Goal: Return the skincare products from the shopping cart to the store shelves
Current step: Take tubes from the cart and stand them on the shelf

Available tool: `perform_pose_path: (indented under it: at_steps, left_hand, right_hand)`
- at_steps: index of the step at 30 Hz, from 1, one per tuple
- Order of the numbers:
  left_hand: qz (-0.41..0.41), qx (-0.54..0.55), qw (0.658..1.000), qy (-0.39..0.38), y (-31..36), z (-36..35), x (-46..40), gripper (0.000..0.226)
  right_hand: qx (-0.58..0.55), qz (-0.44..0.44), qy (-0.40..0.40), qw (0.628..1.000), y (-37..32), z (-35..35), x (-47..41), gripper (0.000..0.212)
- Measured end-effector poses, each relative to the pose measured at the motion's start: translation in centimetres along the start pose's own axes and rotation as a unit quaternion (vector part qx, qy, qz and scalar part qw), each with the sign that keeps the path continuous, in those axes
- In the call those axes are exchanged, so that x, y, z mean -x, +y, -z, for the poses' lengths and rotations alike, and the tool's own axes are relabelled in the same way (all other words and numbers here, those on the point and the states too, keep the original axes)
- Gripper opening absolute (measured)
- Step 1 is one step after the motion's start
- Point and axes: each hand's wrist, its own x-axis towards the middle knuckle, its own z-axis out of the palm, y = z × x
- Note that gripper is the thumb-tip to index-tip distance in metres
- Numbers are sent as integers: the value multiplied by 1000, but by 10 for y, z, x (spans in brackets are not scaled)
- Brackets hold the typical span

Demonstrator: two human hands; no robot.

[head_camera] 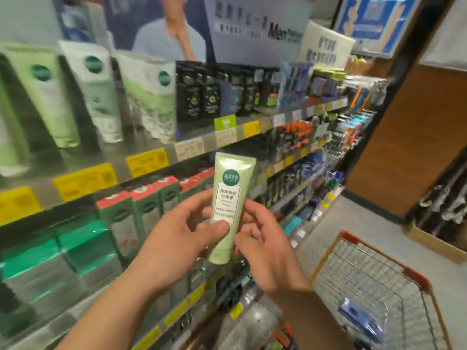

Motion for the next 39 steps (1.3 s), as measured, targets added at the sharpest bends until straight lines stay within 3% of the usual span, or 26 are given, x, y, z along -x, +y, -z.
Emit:
perform_pose_path:
  at_steps: [3, 7, 9, 16, 20, 27, 31, 35, 39]
  left_hand:
    - [-28, -16, 997, 68, 25, 32, 16, 49]
    - [-64, -54, 986, 144, 49, 68, 30, 47]
    - [-73, -59, 981, 169, 56, 83, 35, 48]
    - [-74, -82, 973, 203, 80, 121, 54, 44]
    - [-76, -53, 966, 242, 90, 135, 58, 42]
    - [-81, -44, 951, 294, 90, 144, 67, 42]
    - [-61, -46, 953, 295, 89, 145, 66, 39]
    - [-53, -36, 946, 319, 89, 152, 70, 30]
    - [-44, -14, 934, 356, 88, 159, 77, 21]
  right_hand:
    - [23, 26, -56, 998, -12, -36, -16, 60]
    - [22, 55, -56, 997, -25, -81, -33, 73]
    - [-1, 75, -66, 995, -33, -99, -42, 67]
    - [-27, 98, -112, 989, -61, -141, -66, 58]
    - [-2, 95, -116, 989, -71, -157, -76, 79]
    - [36, 128, -153, 979, -87, -171, -84, 55]
    - [56, 133, -117, 983, -87, -177, -93, 40]
    - [69, 123, -80, 987, -99, -180, -111, 40]
    - [160, 149, -27, 976, -115, -189, -136, 38]
